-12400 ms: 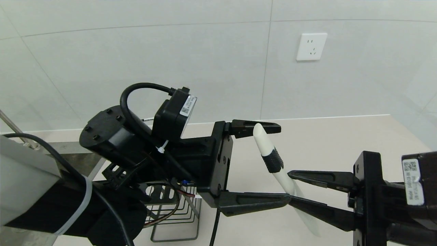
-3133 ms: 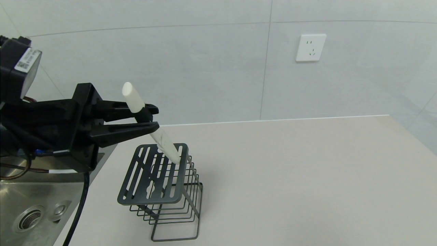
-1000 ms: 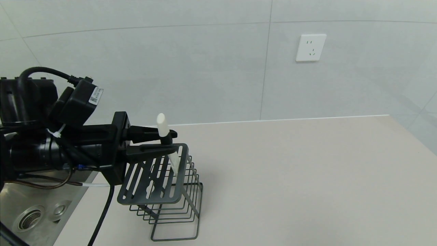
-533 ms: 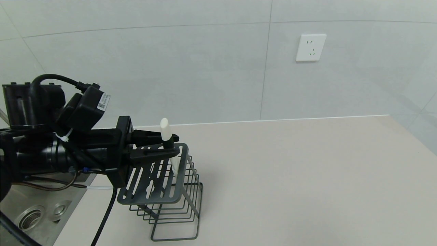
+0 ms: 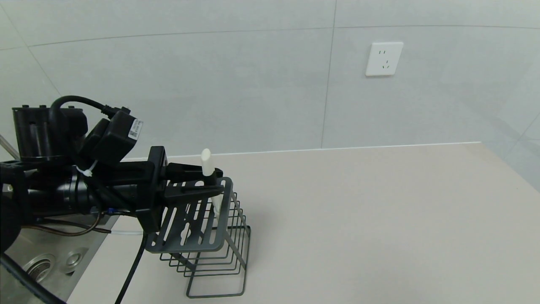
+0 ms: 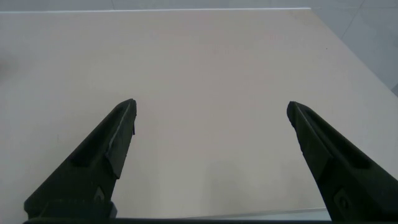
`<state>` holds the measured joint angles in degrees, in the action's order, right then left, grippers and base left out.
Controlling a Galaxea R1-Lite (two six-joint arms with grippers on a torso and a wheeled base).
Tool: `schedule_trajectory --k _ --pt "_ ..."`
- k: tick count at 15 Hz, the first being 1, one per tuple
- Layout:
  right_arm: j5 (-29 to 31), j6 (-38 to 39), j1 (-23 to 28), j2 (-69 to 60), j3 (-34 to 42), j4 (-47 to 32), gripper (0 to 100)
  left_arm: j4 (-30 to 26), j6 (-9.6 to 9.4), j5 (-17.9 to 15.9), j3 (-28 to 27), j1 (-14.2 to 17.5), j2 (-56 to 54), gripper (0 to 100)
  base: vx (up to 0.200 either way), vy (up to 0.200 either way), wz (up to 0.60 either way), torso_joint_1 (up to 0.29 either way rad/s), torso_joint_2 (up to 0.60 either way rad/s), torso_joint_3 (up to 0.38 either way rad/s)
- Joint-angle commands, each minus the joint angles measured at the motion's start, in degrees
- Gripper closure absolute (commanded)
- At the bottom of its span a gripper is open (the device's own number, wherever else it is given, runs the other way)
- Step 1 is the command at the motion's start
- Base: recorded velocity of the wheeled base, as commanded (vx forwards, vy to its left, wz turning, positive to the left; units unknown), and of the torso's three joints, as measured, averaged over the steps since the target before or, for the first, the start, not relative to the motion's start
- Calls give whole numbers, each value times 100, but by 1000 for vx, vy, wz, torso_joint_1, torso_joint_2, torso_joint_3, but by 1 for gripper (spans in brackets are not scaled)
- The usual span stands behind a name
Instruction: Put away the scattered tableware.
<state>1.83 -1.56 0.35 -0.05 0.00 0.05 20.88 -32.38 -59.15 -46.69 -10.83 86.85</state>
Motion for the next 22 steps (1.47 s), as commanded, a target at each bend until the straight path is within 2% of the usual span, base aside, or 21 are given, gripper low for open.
schedule_trajectory --k 1,22 --pt "2 -2 0 5 0 4 0 4 3 0 20 1 8 100 0 0 0 0 0 0" --pt "2 -2 0 5 0 4 0 12 3 97 266 1 96 100 0 0 0 0 0 0"
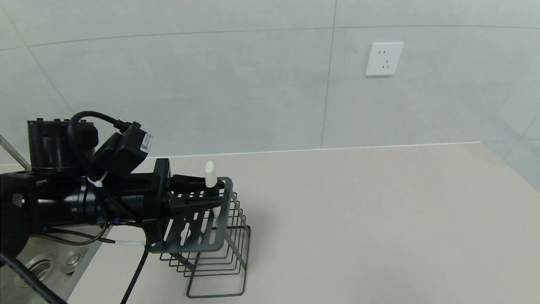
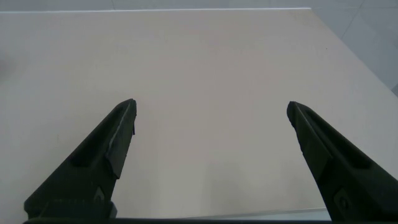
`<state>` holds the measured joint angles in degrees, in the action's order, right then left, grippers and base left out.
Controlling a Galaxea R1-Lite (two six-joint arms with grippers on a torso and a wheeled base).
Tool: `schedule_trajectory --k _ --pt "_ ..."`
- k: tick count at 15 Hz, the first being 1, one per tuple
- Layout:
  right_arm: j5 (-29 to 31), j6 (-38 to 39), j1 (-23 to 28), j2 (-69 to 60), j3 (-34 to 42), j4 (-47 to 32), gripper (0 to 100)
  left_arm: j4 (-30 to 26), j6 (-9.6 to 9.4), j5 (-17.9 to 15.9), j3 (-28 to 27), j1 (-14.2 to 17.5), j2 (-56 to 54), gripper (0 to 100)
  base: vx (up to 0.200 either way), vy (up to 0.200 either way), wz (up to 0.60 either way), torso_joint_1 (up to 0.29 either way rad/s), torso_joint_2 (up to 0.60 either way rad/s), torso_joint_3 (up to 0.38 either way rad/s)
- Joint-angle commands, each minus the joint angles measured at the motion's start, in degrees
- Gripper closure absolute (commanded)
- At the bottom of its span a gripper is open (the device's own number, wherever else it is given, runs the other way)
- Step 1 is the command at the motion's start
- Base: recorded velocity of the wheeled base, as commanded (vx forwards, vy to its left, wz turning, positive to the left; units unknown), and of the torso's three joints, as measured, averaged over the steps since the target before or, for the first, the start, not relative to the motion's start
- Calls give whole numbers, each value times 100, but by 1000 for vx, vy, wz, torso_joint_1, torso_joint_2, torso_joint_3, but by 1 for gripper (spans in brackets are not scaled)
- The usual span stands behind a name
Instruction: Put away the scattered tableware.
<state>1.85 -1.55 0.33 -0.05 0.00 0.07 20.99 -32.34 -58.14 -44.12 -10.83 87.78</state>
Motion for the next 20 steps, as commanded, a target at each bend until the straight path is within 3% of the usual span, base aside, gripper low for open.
schedule_trajectory --k 1,2,3,11,13,14,15,20 --pt "-1 -3 2 5 0 1 0 10 0 -5 8 1 -16 100 0 0 0 0 0 0" --pt "-1 -3 2 5 0 -7 0 28 0 -5 17 1 -33 100 0 0 0 0 0 0" --pt "-1 -3 2 5 0 1 0 19 0 -5 26 1 -60 0 0 0 0 0 0 0" --pt "-1 -3 2 5 0 1 0 89 -158 92 52 10 -104 0 0 0 0 0 0 0" --pt "-1 -3 2 5 0 1 0 371 -194 145 52 151 -200 0 0 0 0 0 0 0" --pt "-1 -3 2 5 0 1 0 722 -396 171 70 335 -350 0 0 0 0 0 0 0" --pt "-1 -3 2 5 0 1 0 748 -413 171 70 344 -367 0 0 0 0 0 0 0" --pt "-1 5 2 5 0 1 0 907 -396 145 940 388 -2477 0 0 0 0 0 0 0"
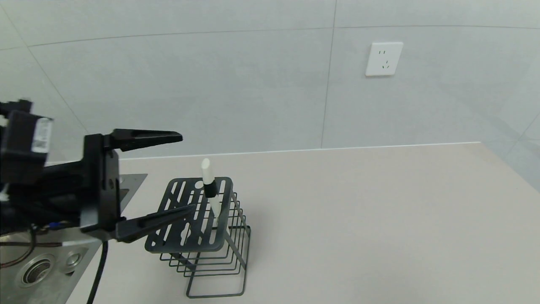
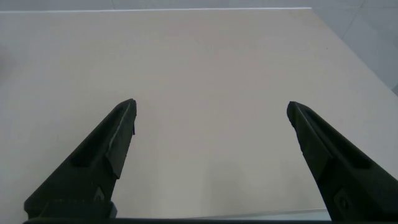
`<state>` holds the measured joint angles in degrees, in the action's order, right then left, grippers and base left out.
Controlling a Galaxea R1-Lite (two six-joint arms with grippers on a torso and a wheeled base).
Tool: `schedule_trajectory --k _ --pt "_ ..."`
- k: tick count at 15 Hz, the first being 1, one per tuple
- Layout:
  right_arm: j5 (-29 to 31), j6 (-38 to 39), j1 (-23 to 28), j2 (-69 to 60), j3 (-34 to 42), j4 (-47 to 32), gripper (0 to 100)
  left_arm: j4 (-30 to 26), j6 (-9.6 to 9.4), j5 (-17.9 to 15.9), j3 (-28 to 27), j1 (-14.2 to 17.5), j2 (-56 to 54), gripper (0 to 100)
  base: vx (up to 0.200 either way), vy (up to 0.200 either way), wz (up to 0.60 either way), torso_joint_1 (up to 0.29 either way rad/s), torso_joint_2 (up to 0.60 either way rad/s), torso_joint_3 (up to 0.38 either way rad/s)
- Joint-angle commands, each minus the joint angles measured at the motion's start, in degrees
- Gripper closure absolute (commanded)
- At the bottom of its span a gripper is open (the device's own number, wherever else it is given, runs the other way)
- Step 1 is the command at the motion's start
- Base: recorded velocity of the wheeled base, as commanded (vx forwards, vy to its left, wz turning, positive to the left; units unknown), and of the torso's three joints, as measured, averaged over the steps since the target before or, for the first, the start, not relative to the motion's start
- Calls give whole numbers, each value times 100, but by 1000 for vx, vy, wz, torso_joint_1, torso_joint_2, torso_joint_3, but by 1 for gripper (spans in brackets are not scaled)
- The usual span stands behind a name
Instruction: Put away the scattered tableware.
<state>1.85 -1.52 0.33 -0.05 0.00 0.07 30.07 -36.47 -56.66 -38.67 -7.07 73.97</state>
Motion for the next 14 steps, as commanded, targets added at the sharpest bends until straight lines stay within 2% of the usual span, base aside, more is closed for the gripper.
schedule_trajectory --k 1,2,3,5,6,7,8,9,10,11,12,13,14 --pt "-1 -6 2 5 0 1 0 -37 44 -12 799 13 -1763 0 0 0 0 0 0 0" --pt "-1 -6 2 5 0 1 0 -46 53 -20 1151 13 -2256 0 0 0 0 0 0 0" --pt "-10 -6 2 5 0 1 0 -54 167 -20 1450 13 -2757 0 0 0 0 0 0 0" --pt "-18 -6 2 5 0 1 0 -72 650 -12 1960 13 -3723 0 0 0 0 0 0 0" --pt "-18 -6 2 5 0 1 0 -107 826 6 2118 13 -4013 0 0 0 0 0 0 0" --pt "-18 -6 2 5 0 1 0 -397 1679 164 2469 13 -4796 0 0 0 0 0 0 0" --pt "-18 -6 2 5 0 1 0 -599 2171 226 2610 13 -5209 0 0 0 0 0 0 0" --pt "-18 3 2 5 0 1 0 -1047 2936 252 2926 13 -5956 0 0 0 0 0 0 0" --pt "-18 3 2 5 0 1 0 -1390 3173 252 3129 22 -6422 0 0 0 0 0 0 0" --pt "-10 12 2 5 0 1 0 -1742 3305 261 3287 22 -6844 0 0 0 0 0 0 0" --pt "-18 12 2 5 0 1 0 -1812 3182 314 3542 39 -6852 0 0 0 0 0 0 0" --pt "-10 82 2 5 0 1 0 -1795 3120 621 3840 39 -6852 0 0 0 0 0 0 0" --pt "-18 152 2 5 0 1 0 -2129 3085 1245 3849 39 -6852 0 0 0 0 0 0 0"
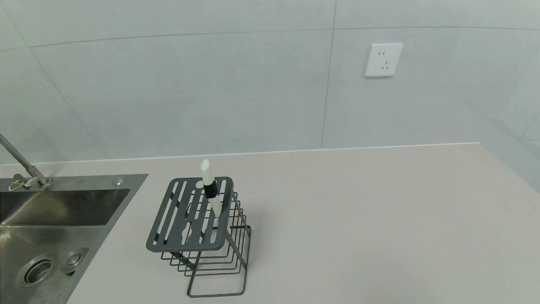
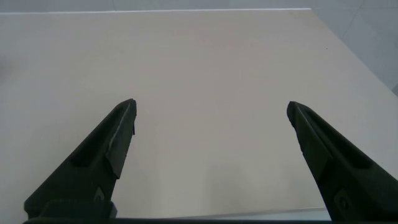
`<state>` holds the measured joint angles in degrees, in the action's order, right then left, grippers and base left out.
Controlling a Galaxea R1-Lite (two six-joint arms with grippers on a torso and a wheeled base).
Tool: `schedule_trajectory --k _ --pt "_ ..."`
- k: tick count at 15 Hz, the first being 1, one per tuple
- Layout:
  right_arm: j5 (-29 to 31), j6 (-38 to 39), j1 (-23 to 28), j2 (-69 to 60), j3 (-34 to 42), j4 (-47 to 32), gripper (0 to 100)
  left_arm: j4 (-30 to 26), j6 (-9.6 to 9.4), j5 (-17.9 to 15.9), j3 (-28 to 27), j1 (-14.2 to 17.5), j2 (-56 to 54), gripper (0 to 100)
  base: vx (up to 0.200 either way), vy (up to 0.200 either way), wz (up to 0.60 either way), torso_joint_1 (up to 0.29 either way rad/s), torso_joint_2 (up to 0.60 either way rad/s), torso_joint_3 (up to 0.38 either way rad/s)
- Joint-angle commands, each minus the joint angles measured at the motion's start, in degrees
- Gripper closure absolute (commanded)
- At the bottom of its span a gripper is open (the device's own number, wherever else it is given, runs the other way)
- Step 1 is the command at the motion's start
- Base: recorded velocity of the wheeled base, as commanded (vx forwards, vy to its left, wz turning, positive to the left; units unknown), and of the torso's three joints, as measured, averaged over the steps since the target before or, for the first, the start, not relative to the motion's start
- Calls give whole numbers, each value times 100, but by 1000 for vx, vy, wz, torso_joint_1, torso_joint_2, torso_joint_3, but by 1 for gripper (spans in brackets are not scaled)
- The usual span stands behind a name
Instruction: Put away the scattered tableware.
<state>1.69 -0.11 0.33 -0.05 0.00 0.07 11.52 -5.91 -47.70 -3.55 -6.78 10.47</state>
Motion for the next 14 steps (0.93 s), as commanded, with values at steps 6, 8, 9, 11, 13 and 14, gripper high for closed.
schedule_trajectory --k 6,8,9,11,13,14 --pt "6 20 2 5 0 -7 0 -994 -173 4234 355 801 -889 0 0 0 0 0 0 0" --pt "6 20 2 5 0 -7 0 -1099 11 4533 355 704 -1047 0 0 0 0 0 0 0" --pt "6 20 2 5 0 1 0 -1108 108 4533 355 704 -1047 0 0 0 0 0 0 0" --pt "15 29 2 5 0 1 0 -1108 125 4577 355 704 -1047 0 0 0 0 0 0 0" --pt "6 20 2 5 0 -7 0 -1117 90 4550 355 704 -1047 0 0 0 0 0 0 0" --pt "-2 11 2 5 0 -7 0 -1117 161 4568 355 704 -1047 0 0 0 0 0 0 0"
